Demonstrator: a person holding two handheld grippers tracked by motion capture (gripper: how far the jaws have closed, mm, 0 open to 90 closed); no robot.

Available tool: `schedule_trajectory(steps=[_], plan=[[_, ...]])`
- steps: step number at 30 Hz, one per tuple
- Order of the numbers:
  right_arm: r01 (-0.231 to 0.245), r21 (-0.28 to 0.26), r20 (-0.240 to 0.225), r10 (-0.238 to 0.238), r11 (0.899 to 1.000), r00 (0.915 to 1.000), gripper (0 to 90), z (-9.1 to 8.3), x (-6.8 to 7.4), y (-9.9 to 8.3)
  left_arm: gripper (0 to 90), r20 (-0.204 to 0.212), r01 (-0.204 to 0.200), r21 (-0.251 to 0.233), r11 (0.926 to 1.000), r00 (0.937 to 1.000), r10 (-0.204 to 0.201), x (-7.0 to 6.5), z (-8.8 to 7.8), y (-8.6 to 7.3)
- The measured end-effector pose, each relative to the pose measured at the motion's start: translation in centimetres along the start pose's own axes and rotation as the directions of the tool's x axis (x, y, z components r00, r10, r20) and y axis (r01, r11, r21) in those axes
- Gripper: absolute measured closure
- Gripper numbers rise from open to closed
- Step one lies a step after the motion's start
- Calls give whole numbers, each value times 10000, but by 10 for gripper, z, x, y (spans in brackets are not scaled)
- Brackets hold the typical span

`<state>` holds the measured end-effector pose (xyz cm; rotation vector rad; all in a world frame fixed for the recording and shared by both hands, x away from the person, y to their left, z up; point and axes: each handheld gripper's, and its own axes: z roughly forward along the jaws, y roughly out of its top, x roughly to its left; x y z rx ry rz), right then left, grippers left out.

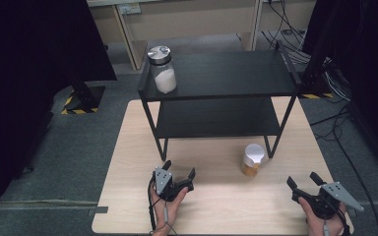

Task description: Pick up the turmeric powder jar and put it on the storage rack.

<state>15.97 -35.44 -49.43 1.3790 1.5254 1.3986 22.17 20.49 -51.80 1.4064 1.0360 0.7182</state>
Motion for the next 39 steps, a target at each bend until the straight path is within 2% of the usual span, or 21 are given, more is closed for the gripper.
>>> schedule_trajectory(steps=[7,14,18,22,27,33,39], plan=[[83,40,-26,-82,10000,10000,86,0,0,1,21,6,94,48,9999,10000,-94,1,1,1],[384,112,-132,-383,9992,9992,84,2,2,2,21,4,68,17,10000,10000,-68,1,0,0],[484,38,-393,-482,9988,9981,78,3,4,3,21,17,138,20,9999,9999,-138,2,0,0],[767,-124,-877,-775,9970,9931,71,8,16,6,20,43,86,22,10000,10000,-87,1,0,0],[1013,-176,-1217,-1027,9947,9872,71,20,31,11,21,46,52,-2,10000,10000,-52,1,0,0],[1239,-188,-1346,-1253,9921,9829,71,33,49,12,20,57,20,18,10000,10000,-20,1,0,0],[1399,-232,-1426,-1418,9899,9796,90,53,69,13,20,65,91,17,10000,9999,-91,2,0,0]])
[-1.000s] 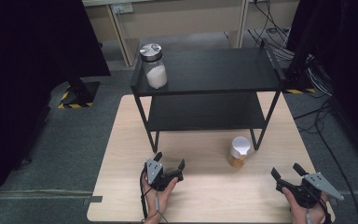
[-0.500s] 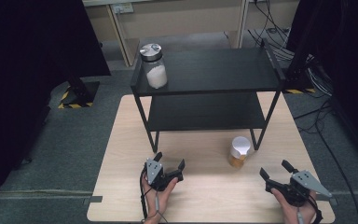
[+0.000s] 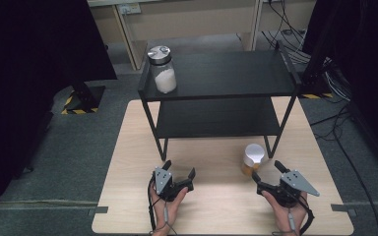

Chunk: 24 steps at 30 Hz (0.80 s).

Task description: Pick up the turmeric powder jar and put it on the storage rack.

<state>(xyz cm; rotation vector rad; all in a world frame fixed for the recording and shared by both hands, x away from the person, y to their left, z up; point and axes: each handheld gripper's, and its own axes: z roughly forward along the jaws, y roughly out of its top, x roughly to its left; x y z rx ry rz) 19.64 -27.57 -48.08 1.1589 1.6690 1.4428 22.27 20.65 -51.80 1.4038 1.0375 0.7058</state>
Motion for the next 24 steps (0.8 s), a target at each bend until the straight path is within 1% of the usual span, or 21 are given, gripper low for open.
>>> schedule_trajectory(steps=[4,9,13,16,19,22,24], plan=[[73,74,4,-73,9999,10000,113,14,9,1,20,26,74,6,10000,10000,-74,1,0,0],[17,188,222,-21,9998,9998,164,27,16,0,20,36,63,17,10000,10000,-63,2,0,0],[205,258,430,-216,9995,9988,204,35,21,1,20,39,95,10,10000,9999,-95,2,0,0],[281,228,585,-294,9993,9979,235,39,23,-1,20,47,100,11,9999,9999,-100,2,0,0],[297,283,648,-315,9992,9974,252,44,23,-1,20,55,78,18,10000,10000,-78,2,1,0],[377,273,719,-396,9989,9966,291,47,24,-2,20,55,97,1,10000,9999,-97,2,0,0],[410,233,710,-425,9989,9966,293,48,23,-3,20,59,126,9,9999,9999,-126,3,0,0]])
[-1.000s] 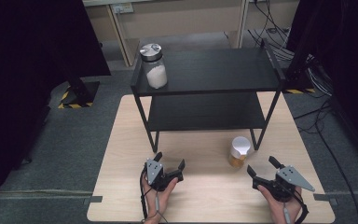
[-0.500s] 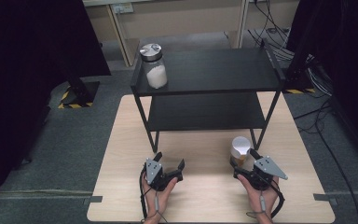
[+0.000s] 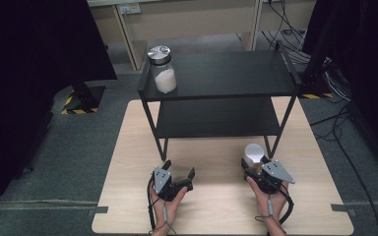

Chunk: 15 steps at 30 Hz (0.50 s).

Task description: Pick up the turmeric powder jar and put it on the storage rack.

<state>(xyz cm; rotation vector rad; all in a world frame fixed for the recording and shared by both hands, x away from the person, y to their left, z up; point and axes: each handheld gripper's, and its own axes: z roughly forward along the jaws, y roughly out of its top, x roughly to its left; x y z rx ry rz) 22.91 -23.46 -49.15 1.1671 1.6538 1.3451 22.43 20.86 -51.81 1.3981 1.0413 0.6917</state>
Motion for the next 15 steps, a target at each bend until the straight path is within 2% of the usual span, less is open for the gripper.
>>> schedule_trajectory(steps=[10,15], plan=[[204,-25,-122,-204,9998,9997,304,-4,-2,0,20,16,-11,27,10000,10000,11,0,0,0],[329,-300,-262,-337,9990,9991,304,-13,-1,4,20,13,-42,19,10000,10000,42,0,0,0]])
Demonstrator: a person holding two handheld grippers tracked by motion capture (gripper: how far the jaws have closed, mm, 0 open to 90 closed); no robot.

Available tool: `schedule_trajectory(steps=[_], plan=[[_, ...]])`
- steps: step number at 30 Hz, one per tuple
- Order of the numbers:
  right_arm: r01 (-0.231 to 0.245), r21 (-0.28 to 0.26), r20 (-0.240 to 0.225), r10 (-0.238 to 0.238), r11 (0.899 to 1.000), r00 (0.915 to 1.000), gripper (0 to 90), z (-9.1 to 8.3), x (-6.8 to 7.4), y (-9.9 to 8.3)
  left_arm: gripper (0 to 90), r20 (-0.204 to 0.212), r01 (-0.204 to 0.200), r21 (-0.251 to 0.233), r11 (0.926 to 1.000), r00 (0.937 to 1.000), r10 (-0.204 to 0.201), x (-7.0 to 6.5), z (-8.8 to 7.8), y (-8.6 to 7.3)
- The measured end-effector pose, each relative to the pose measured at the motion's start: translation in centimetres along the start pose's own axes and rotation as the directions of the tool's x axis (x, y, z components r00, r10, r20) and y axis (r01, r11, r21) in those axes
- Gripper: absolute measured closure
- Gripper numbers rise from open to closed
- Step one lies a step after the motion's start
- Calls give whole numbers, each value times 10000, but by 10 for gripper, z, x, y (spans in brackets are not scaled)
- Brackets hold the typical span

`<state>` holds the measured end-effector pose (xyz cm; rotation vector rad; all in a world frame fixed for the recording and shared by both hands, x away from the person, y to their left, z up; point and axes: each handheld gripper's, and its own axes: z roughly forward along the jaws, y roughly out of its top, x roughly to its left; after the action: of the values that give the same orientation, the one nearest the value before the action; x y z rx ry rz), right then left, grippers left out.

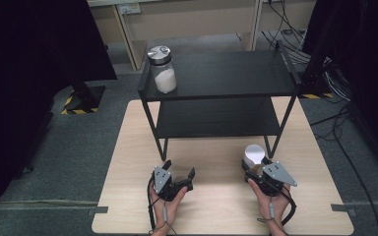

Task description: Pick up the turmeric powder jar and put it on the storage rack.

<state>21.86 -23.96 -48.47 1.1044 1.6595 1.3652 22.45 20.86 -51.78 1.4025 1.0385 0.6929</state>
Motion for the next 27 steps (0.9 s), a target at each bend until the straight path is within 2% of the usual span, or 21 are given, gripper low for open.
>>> schedule_trajectory(steps=[10,17,27], plan=[[42,-755,-10,-43,9971,10000,305,-21,0,15,21,-13,-25,10,10000,10000,25,0,0,0],[219,-1547,82,-208,9877,9997,306,-37,-1,34,21,-21,-37,10,10000,10000,37,-1,0,0],[572,-2198,217,-537,9739,9983,307,-47,-1,67,21,-24,-25,14,10000,10000,25,-1,0,0]])
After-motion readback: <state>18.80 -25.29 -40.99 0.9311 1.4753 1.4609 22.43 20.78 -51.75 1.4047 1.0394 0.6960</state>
